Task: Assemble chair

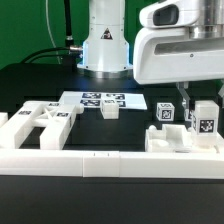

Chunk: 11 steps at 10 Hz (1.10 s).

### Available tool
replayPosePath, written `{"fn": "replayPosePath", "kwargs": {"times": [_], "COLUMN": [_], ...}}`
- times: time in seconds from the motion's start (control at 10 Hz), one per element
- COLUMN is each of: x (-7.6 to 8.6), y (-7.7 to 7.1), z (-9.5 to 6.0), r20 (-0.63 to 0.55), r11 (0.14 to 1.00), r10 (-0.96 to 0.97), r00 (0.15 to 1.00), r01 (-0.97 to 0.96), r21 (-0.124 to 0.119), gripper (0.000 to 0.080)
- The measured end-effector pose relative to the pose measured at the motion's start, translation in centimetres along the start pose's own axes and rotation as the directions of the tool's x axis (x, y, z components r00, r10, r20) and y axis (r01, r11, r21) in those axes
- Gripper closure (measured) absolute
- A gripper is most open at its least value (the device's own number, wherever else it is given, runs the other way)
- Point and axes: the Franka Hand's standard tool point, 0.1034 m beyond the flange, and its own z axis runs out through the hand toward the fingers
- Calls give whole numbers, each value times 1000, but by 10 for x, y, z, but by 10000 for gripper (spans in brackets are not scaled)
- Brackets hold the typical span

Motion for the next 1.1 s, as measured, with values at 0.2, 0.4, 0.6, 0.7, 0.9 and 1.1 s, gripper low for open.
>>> {"fn": "replayPosePath", "kwargs": {"times": [0.2,0.4,0.6,0.7,0.9,1.1], "x": [3,2,-1,-1,-1,2], "y": [-2,-5,-11,-12,-12,-7], "z": [0,1,3,3,3,3], "r20": [-12,-11,-3,2,8,24], "r11": [973,882,758,706,604,547], "r10": [231,469,652,707,796,836], "r00": [973,883,758,707,605,548], "r01": [-230,-468,-651,-707,-796,-836], "r21": [24,43,42,38,41,51], "gripper": [517,515,515,515,515,515]}}
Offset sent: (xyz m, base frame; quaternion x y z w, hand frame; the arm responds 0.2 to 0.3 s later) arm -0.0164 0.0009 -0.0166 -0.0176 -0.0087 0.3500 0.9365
